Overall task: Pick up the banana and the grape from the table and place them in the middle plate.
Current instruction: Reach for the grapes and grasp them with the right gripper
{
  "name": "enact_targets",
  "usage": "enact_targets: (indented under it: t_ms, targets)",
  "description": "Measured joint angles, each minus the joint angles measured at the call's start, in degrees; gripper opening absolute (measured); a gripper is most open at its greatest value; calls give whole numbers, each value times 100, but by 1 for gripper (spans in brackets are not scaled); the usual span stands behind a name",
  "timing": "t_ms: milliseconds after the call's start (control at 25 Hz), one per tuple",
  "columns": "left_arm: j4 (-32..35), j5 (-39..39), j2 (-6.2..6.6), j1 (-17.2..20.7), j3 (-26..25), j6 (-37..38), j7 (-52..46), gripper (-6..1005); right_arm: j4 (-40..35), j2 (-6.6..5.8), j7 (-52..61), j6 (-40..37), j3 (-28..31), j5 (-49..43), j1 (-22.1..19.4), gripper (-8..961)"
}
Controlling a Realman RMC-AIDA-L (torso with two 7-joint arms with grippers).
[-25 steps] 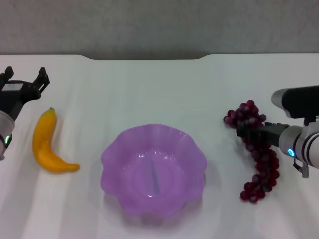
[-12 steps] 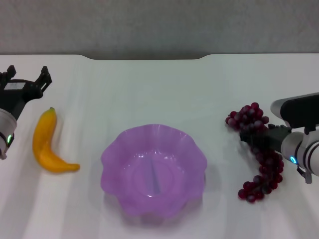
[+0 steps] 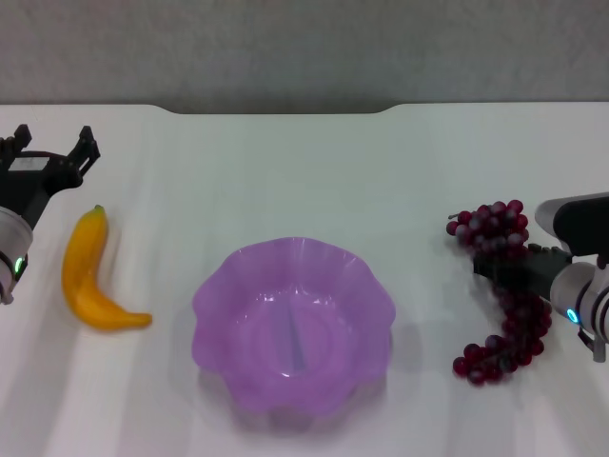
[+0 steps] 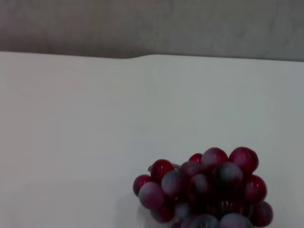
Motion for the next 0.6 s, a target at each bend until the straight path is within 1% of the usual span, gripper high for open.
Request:
enact_targets:
  t_ms: [280,480,600]
  targets:
    - [4,0,-1,-59,57,1,0,877,259,-6,-16,-8,-346,-27,197,850]
    - [-7,0,-7,-58,62,0,0,877,291,-33,-208,-39,-518,-170,223,848]
    - [-9,0,-8,-24,62,-3,0,877,298,-33,-328,-240,-529,-230,197,847]
